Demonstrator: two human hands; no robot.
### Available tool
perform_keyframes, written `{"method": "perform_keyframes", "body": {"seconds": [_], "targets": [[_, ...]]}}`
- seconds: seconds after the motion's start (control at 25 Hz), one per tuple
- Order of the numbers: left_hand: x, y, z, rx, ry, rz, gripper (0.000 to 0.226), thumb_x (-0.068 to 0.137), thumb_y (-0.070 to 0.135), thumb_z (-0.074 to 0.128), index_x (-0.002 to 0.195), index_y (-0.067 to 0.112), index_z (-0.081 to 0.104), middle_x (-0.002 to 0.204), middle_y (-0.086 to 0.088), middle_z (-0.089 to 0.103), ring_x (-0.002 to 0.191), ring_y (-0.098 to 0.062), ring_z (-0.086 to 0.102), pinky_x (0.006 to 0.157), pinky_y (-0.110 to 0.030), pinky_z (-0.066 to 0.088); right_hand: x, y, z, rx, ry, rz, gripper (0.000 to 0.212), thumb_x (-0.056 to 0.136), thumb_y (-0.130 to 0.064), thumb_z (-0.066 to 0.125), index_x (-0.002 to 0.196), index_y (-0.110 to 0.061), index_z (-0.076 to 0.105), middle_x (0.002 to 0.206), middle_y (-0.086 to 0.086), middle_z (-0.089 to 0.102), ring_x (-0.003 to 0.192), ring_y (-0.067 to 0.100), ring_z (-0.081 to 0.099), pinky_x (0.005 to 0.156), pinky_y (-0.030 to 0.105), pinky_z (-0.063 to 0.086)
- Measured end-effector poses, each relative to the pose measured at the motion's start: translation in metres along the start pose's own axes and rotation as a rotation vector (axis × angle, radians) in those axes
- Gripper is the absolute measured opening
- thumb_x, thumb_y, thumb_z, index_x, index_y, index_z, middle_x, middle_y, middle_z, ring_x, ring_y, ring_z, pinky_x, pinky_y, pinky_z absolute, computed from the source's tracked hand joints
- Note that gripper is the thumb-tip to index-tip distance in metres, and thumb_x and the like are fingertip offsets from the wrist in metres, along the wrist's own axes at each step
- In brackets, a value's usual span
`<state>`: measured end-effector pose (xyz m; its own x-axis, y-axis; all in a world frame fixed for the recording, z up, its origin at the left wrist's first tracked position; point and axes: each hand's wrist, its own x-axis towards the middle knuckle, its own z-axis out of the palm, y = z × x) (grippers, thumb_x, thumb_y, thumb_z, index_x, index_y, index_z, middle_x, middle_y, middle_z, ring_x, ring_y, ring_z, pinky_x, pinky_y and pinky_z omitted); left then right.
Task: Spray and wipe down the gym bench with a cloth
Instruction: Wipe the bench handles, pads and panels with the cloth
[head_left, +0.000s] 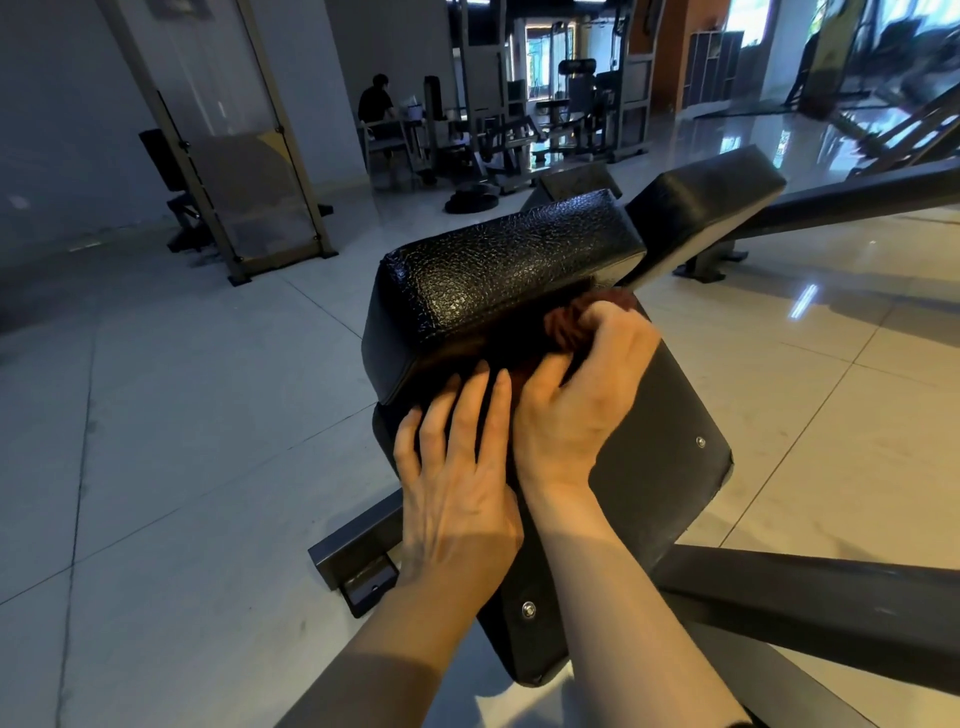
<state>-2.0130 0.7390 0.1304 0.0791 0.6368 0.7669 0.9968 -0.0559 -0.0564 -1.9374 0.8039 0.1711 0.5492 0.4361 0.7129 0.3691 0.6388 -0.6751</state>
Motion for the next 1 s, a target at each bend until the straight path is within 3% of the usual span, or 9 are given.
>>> {"method": "perform_keyframes", "body": {"seconds": [0.12,0.28,0.4,0.48,0.6,0.72,0.8,0.88,1.0], "targets": [[0.0,0.002,-0.002,-0.002,-0.037,0.008,0.095,0.059,0.012,0.071,0.146,0.012,0.032,0.148,-0.008,0.029,0.135,-0.028,0.028,0.108,-0.055,0.03,0.006,0.006,-0.003,-0.036,-0.162,0.047,0.034,0.066,0.022,0.048,0.087,-0.003,0.056,0.093,0.007,0.048,0.077,-0.008,0.039,0.072,-0.001,0.031],[0.004,0.005,-0.001,0.008,-0.033,0.006,0.095,0.058,0.011,0.071,0.145,0.012,0.034,0.147,-0.008,0.03,0.134,-0.029,0.03,0.108,-0.054,0.027,0.018,0.003,-0.003,-0.06,0.041,-0.039,0.034,0.069,0.018,0.049,0.096,-0.003,0.054,0.1,0.018,0.051,0.09,0.004,0.041,0.078,0.004,0.034],[0.007,0.009,0.001,0.005,-0.038,0.01,0.096,0.057,0.012,0.073,0.145,0.011,0.035,0.148,-0.008,0.029,0.134,-0.029,0.03,0.107,-0.051,0.021,0.026,0.004,-0.001,-0.085,-0.089,0.024,0.037,0.067,0.016,0.047,0.089,-0.014,0.049,0.095,0.003,0.046,0.077,0.0,0.041,0.069,0.005,0.034],[0.009,0.013,0.0,0.016,-0.045,0.001,0.097,0.056,0.012,0.073,0.145,0.012,0.034,0.149,-0.008,0.028,0.134,-0.029,0.03,0.107,-0.05,0.019,0.03,0.007,-0.009,-0.077,-0.106,0.054,0.035,0.066,0.018,0.047,0.085,-0.011,0.051,0.091,0.003,0.046,0.074,-0.004,0.04,0.068,0.006,0.034],[0.013,0.017,0.001,0.0,-0.057,-0.001,0.093,0.06,0.013,0.067,0.147,0.012,0.032,0.151,-0.007,0.027,0.136,-0.029,0.029,0.108,-0.051,0.021,0.034,0.009,-0.009,-0.044,0.017,-0.011,0.028,0.067,0.018,0.048,0.087,0.0,0.056,0.094,0.016,0.05,0.083,0.0,0.039,0.076,0.001,0.032],[0.014,0.02,0.004,-0.003,-0.069,-0.011,0.09,0.062,0.015,0.059,0.148,0.013,0.031,0.152,-0.007,0.025,0.138,-0.028,0.028,0.108,-0.052,0.023,0.027,0.017,-0.005,-0.034,-0.147,0.092,0.034,0.066,0.018,0.049,0.083,-0.012,0.052,0.089,0.006,0.051,0.073,0.0,0.043,0.069,0.005,0.035],[0.014,0.024,0.005,-0.021,-0.069,-0.013,0.088,0.064,0.015,0.056,0.148,0.013,0.03,0.153,-0.007,0.024,0.138,-0.028,0.027,0.108,-0.054,0.026,0.025,0.022,-0.009,-0.05,-0.076,0.117,0.032,0.067,0.016,0.05,0.082,-0.012,0.052,0.088,0.007,0.051,0.071,-0.001,0.038,0.07,0.006,0.035],[0.016,0.026,0.007,-0.028,-0.071,-0.025,0.087,0.065,0.013,0.057,0.148,0.012,0.03,0.153,-0.006,0.024,0.139,-0.027,0.027,0.108,-0.056,0.029,0.032,0.024,-0.007,-0.019,0.046,0.065,0.024,0.07,0.014,0.051,0.086,-0.002,0.055,0.091,0.016,0.052,0.079,0.001,0.038,0.074,0.004,0.032],[0.018,0.026,0.012,-0.024,-0.088,-0.028,0.088,0.065,0.014,0.056,0.148,0.013,0.027,0.152,-0.006,0.023,0.138,-0.027,0.026,0.108,-0.055,0.029,0.038,0.028,0.001,-0.014,-0.029,0.077,0.024,0.071,0.013,0.049,0.089,-0.002,0.056,0.091,0.013,0.053,0.079,0.005,0.042,0.073,0.003,0.032]]}}
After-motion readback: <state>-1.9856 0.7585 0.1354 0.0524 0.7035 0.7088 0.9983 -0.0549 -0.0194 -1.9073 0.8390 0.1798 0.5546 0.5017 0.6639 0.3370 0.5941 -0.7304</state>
